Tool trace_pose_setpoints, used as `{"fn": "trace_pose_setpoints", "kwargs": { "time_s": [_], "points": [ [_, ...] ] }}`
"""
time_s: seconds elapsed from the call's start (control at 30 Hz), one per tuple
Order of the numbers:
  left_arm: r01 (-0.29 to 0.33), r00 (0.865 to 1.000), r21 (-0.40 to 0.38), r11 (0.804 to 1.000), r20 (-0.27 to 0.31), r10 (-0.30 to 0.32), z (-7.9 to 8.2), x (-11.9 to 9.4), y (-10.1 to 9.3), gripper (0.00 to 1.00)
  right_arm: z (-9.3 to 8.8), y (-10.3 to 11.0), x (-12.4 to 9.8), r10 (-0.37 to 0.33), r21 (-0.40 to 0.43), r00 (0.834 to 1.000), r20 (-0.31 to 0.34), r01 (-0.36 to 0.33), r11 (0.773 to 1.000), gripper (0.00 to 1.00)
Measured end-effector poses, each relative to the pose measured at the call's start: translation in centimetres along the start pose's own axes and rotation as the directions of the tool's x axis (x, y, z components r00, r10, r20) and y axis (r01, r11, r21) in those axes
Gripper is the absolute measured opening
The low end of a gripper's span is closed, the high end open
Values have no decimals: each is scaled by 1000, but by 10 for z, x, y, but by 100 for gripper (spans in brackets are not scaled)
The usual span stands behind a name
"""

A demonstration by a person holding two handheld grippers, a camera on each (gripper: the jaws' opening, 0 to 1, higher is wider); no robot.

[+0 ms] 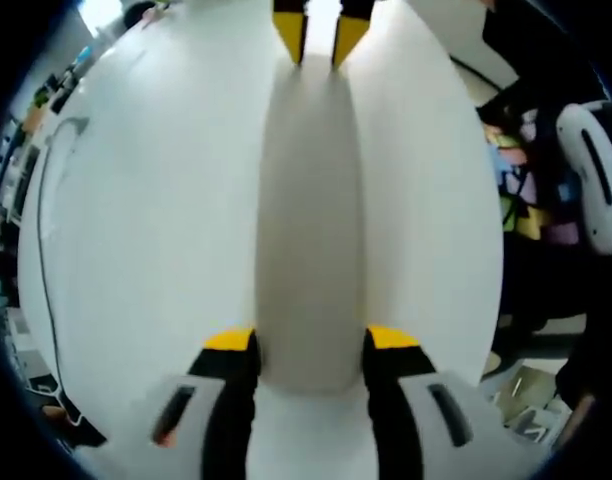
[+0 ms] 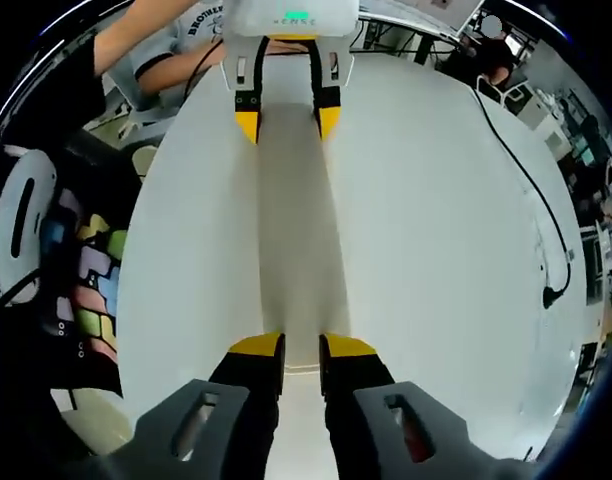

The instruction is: Arrange the utensils inside the cutlery case until each visible utensil rests in its matching compartment.

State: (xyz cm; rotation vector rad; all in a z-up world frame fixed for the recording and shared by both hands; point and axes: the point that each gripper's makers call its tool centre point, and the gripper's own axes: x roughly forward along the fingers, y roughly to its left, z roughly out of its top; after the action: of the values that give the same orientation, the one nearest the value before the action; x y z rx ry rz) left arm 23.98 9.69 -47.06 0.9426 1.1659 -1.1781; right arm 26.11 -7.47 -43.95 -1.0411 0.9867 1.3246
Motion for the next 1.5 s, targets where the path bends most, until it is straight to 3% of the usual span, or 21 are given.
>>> {"fn": "trace_pose_setpoints", "kwargs": {
  "time_s": [0.2, 0.37, 0.73, 1.0, 1.1, 1.2, 1.5],
  "points": [
    [0, 1000, -2, 1000, 6, 0, -1, -1, 1, 44, 0, -3, 2, -11, -55, 999, -37, 9, 998, 12],
    [-2, 1000, -2, 1000, -1, 2, -1, -1, 2, 44, 1, -4, 3, 0, -21, 999, -51, -1, 1000, 9],
    [-11, 1000, -9, 1000, 27, 11, 0, -2, 1, 44, 0, -3, 3, -6, -41, 997, -72, 3, 999, 9],
    [-46, 998, -33, 998, 45, 48, -2, -23, -2, 41, -1, -3, 3, -8, -42, 998, -60, 5, 999, 9],
    [-78, 995, -44, 996, 60, 81, 1, -33, -2, 37, -1, -2, 3, -8, -46, 999, -49, 5, 999, 9],
    [-77, 994, -47, 996, 71, 80, 7, -36, -6, 24, -1, -1, 3, -8, -45, 999, -44, 6, 999, 9],
    [-70, 996, -44, 997, 43, 72, 15, -29, -8, 22, -1, -1, 3, -8, -49, 998, -55, 5, 999, 9]
  ]
}}
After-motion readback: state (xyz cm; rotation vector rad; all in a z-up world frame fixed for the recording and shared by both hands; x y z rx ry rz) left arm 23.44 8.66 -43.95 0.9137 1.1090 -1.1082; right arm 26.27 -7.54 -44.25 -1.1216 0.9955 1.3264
